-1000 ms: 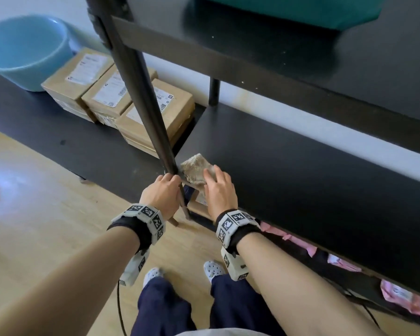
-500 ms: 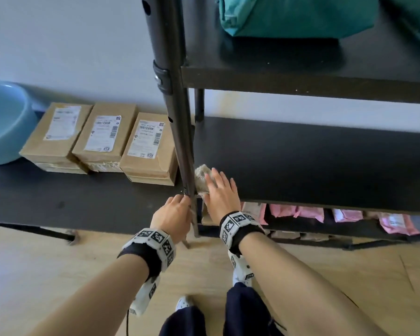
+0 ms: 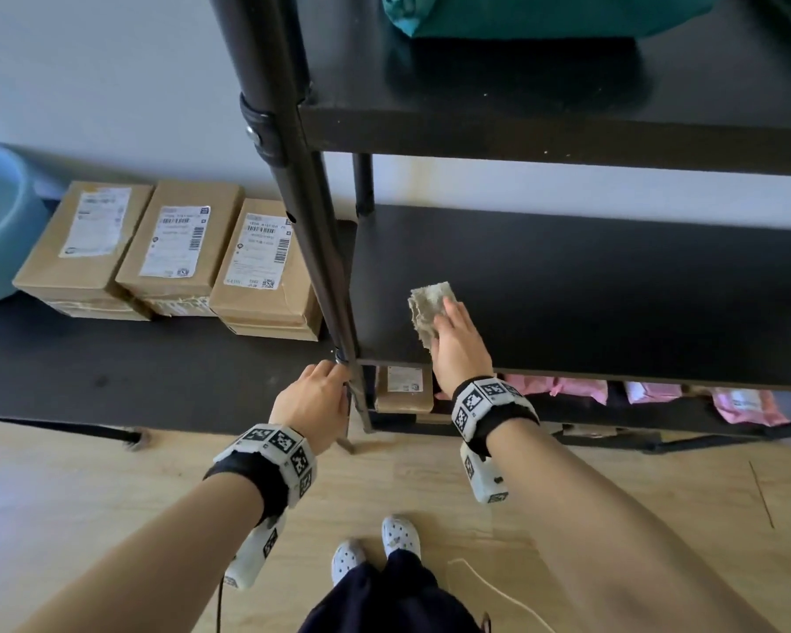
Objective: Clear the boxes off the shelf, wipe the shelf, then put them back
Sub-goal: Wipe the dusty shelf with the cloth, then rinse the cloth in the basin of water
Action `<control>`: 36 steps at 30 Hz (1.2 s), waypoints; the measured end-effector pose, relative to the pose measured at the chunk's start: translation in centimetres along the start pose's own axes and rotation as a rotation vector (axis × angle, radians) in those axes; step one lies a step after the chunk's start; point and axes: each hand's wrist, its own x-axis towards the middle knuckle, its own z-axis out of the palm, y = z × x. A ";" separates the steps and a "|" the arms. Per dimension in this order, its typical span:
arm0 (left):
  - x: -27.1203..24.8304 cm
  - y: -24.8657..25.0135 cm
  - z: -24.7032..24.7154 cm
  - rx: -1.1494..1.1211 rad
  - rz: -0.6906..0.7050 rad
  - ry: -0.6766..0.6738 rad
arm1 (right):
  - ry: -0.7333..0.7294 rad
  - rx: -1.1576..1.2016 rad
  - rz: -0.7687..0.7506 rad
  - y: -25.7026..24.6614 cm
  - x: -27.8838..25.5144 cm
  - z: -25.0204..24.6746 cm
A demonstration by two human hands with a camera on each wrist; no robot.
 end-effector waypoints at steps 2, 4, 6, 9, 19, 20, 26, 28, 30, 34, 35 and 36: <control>0.2 0.1 0.0 0.008 -0.013 -0.002 | -0.042 0.051 -0.080 -1.9 0.5 0.8; 0.4 0.2 0.0 0.007 -0.022 0.006 | -0.126 0.084 -0.185 -4.2 0.9 2.1; 0.5 0.2 -0.2 0.010 -0.033 0.012 | -0.195 0.085 -0.277 -5.4 1.4 2.6; 0.4 -0.1 -0.4 0.017 -0.044 0.011 | -0.204 0.080 -0.267 -3.8 1.8 1.4; -2.0 0.3 -1.8 -0.057 0.001 0.017 | -0.158 0.194 -0.045 -0.4 -5.3 -2.5; -2.3 0.2 -2.1 -0.062 0.016 0.019 | -0.195 0.211 -0.051 -1.1 -6.5 -2.5; -5.7 -3.2 -4.1 -0.055 0.141 -0.096 | -0.182 0.291 -0.180 -8.5 -12.1 -1.1; -7.8 -5.7 -5.0 -0.039 0.158 -0.049 | -0.146 0.307 -0.200 -11.9 -13.4 -0.7; -9.8 -8.6 -6.0 -0.040 0.154 0.000 | -0.139 0.307 -0.218 -15.7 -14.5 -0.5; -13.2 -14.2 -8.5 -0.062 0.097 0.057 | -0.150 0.329 -0.241 -23.3 -15.9 0.0; -13.9 -15.5 -9.1 -0.054 0.079 0.062 | -0.149 0.342 -0.244 -25.0 -16.0 0.2; -14.7 -16.9 -9.7 -0.049 0.060 0.073 | -0.147 0.350 -0.254 -26.8 -16.1 0.3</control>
